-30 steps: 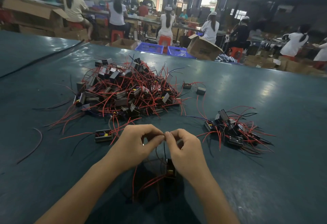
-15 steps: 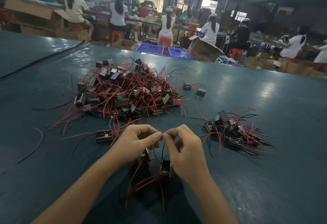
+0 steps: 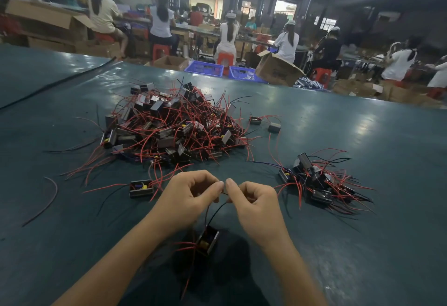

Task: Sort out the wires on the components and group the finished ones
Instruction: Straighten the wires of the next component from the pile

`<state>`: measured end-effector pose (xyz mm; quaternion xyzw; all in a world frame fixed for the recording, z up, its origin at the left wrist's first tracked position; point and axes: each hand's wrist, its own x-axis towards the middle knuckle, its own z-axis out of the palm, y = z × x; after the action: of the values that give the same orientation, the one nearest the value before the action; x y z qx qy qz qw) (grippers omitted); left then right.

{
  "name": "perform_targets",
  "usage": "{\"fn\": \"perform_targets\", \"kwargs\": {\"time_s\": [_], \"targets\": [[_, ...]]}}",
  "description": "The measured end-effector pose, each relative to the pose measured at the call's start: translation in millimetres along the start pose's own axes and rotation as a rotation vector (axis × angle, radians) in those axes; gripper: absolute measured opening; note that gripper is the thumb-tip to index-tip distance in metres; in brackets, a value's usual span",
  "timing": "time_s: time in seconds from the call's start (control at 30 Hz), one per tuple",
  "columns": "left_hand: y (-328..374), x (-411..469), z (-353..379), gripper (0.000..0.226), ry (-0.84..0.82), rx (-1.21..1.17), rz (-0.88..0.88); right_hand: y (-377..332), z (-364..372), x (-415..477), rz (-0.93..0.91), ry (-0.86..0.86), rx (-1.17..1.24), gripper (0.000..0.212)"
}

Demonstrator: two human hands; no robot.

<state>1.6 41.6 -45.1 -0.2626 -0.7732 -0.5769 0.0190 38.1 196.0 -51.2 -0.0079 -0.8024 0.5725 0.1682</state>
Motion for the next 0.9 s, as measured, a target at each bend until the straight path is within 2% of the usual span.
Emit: {"fn": "perform_targets", "kwargs": {"time_s": [0.13,0.23,0.3,0.4,0.47,0.57,0.6,0.67,0.73,0.83,0.9], "targets": [[-0.6,-2.1,1.5,0.011,0.068,0.183,0.221,-12.2,0.7,-1.5,0.492,-0.064,0.438,0.028],[-0.4,-1.0,-0.3,0.010,0.084,0.231,0.276,-15.9,-2.8,-1.4,0.562,-0.105,0.572,0.019],[0.0,-1.7,-0.4,0.013,0.085,0.200,0.260,-15.8,-3.9,-2.2,0.495,-0.122,0.547,0.018],[0.3,-1.3,-0.1,0.013,0.029,0.075,0.109,-12.9,-3.0,-3.7,0.323,-0.099,0.395,0.018],[1.3,0.7,-2.1,0.013,-0.029,-0.040,-0.017,-9.1,-1.6,-3.4,0.123,-0.070,0.248,0.014],[4.0,2.0,-4.4,0.021,-0.128,-0.298,-0.146,-4.1,-1.5,-1.7,-0.319,0.000,-0.082,0.011],[4.9,1.8,-4.5,0.022,-0.149,-0.342,-0.162,-2.7,-2.3,-1.4,-0.412,0.017,-0.140,0.010],[4.7,1.1,-3.8,0.022,-0.136,-0.349,-0.151,-1.0,-4.2,-0.7,-0.476,0.043,-0.155,0.008],[3.5,0.4,-2.2,0.019,-0.071,-0.232,-0.088,-1.2,-4.0,-0.7,-0.387,0.073,-0.122,0.013],[0.6,-1.0,1.5,0.009,0.071,0.061,0.091,-6.1,-1.9,-1.9,-0.032,0.070,-0.003,0.032],[-1.4,-2.2,2.3,0.008,0.125,0.238,0.225,-10.3,-2.6,-2.1,0.223,0.034,0.191,0.038]]}}
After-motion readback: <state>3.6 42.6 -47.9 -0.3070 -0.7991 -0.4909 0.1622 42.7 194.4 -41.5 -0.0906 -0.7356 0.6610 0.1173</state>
